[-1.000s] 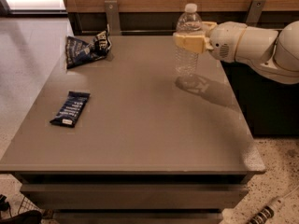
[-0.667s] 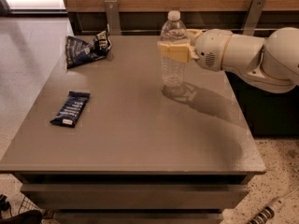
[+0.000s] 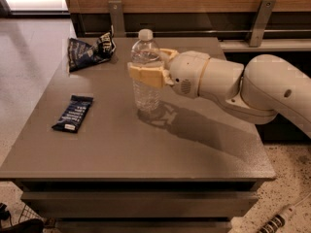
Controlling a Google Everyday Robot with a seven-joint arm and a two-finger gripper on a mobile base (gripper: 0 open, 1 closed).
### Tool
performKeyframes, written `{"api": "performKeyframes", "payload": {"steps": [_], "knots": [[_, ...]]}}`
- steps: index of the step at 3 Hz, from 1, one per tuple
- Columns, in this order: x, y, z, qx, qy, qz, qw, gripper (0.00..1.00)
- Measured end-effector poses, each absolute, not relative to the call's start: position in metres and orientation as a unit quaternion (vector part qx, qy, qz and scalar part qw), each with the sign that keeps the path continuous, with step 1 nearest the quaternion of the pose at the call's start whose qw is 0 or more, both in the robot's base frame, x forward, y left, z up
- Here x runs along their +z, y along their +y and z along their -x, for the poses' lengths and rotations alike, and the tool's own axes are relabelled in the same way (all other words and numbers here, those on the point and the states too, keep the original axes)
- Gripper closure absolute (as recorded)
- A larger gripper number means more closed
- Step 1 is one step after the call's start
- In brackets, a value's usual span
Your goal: Move water bottle near rxbar blueberry
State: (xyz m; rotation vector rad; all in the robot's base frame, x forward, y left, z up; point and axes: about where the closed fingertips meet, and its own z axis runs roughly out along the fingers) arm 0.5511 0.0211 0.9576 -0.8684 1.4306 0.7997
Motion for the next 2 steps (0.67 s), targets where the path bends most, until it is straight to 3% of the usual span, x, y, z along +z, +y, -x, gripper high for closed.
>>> {"api": "performKeyframes", "payload": {"steps": [2], "knots": [[0.970, 0.101, -0.509, 0.404, 0.567, 0.388, 0.604, 1.00]]}}
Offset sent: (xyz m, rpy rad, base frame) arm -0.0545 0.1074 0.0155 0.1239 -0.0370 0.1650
